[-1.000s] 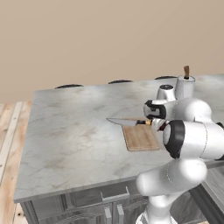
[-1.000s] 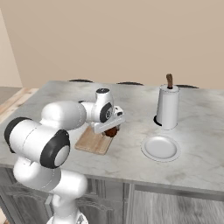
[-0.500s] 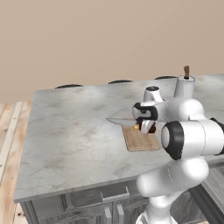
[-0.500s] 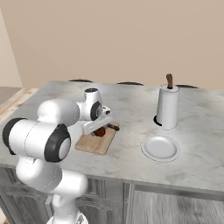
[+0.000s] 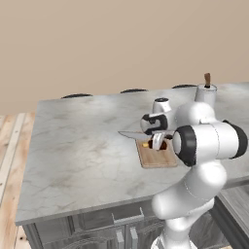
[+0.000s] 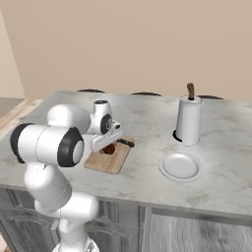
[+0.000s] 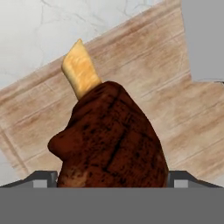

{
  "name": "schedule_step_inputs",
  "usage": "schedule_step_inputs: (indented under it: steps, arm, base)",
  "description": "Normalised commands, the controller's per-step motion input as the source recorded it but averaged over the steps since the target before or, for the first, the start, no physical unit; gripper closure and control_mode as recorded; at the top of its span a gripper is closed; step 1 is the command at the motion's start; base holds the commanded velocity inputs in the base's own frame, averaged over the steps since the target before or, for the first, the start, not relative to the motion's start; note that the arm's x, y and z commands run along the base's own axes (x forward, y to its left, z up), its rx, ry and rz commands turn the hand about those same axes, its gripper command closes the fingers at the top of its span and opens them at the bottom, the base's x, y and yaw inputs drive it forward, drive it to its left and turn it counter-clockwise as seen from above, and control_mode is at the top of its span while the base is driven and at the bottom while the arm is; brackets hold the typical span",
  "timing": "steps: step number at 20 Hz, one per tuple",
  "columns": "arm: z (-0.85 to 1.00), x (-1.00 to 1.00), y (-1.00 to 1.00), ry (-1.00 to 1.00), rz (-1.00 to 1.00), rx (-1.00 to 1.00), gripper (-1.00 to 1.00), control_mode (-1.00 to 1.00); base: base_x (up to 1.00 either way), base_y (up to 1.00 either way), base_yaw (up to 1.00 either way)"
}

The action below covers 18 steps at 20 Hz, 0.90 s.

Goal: Pick up the knife from the drawer and place it on the cutting board. Then place the meat from the plate to the cutting board.

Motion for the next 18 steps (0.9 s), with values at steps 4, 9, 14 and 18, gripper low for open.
schedule_step_inputs:
  steps: [4,9,14,18]
  arm:
    - [-0.20,0.02,0.00,0.03,0.06,0.01,1.00,-1.00]
    - [-0.20,0.03,0.00,0.04,0.06,0.00,1.00,-1.00]
    - [-0.14,0.02,0.00,0.04,0.04,0.00,-1.00,-1.00]
    - [-0.01,-0.05,-0.02,0.00,0.00,0.00,-1.00,-1.00]
  base:
    - [0.00,0.00,0.00]
    - [0.00,0.00,0.00]
    - [0.00,0.00,0.00]
    - [0.00,0.00,0.00]
